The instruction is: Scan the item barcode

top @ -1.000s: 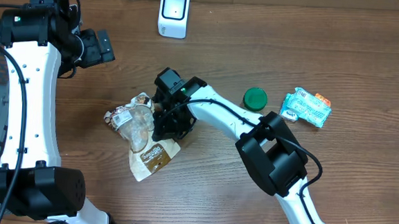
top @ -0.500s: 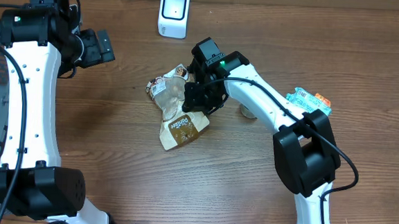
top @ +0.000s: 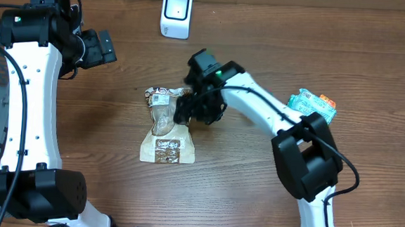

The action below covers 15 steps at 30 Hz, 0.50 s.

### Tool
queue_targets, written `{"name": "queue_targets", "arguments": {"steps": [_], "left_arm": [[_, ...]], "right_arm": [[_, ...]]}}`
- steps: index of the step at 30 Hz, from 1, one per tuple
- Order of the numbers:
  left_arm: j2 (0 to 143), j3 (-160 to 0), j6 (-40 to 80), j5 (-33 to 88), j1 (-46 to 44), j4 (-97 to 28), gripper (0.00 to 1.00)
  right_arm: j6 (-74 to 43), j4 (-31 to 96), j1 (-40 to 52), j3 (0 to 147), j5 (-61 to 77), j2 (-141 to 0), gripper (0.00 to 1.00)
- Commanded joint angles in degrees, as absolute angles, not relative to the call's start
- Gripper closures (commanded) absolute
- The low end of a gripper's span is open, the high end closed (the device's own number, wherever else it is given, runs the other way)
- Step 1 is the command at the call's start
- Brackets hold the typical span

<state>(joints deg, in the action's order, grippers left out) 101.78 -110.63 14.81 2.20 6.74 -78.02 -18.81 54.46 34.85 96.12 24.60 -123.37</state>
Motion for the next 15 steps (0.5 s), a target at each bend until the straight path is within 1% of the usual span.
{"name": "queue_targets", "arguments": {"steps": [1, 6, 10, 15], "left_arm": [[101.14, -111.15, 14.79, 2.42, 6.39, -77.95, 0.0], [101.14, -111.15, 14.79, 2.42, 6.39, -77.93, 0.0], [101.14, -111.15, 14.79, 2.42, 6.39, -77.95, 0.0], [101.14, -111.15, 14.79, 2.42, 6.37, -77.95, 0.0]], "right_arm": [[-21.74, 52.21, 32.84, 94.87, 26.22, -123.7, 0.27], [-29.98, 46.87, 33.34, 89.58, 27.77, -123.7, 0.28], [-33.28, 40.93, 34.44, 84.75, 32.45, -123.7, 0.33], [-40.8, 28.93, 36.38, 78.39, 33.12, -123.76, 0.4]]}}
